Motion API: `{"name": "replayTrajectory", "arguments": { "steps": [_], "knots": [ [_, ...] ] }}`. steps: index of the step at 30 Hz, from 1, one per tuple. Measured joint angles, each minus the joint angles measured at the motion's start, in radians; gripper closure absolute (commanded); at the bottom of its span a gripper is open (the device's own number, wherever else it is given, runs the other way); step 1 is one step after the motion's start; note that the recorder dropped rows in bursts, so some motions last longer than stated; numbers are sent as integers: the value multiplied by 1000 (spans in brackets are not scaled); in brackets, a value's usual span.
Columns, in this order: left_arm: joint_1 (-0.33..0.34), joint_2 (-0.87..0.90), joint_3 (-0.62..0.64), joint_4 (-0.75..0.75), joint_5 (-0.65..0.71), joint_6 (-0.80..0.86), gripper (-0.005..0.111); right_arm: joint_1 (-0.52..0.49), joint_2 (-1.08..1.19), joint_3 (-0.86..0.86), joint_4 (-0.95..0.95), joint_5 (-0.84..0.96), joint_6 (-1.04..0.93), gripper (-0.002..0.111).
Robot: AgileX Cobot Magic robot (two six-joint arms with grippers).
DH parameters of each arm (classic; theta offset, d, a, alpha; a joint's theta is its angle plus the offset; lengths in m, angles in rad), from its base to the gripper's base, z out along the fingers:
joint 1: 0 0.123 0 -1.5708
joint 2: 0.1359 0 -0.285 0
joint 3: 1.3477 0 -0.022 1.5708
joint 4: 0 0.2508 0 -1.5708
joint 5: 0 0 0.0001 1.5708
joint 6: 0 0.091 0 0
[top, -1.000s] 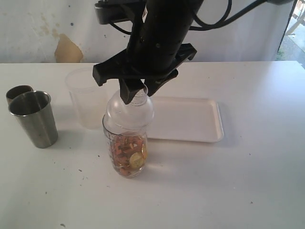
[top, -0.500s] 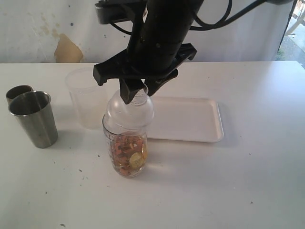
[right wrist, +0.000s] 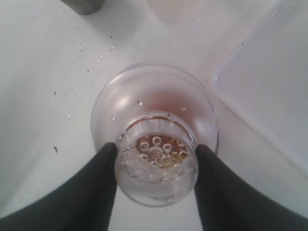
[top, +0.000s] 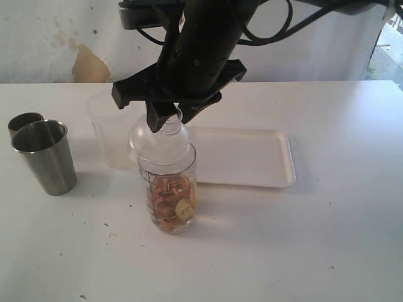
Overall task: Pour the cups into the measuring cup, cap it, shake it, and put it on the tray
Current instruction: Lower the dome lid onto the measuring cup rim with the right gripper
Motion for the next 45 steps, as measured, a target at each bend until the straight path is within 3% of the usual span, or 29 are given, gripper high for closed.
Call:
{"name": "replayTrajectory", "arguments": {
  "steps": [45],
  "knots": [
    [0,0,0,0,0,0,107,1,-15,-48,40,83,11,108]
  ]
}}
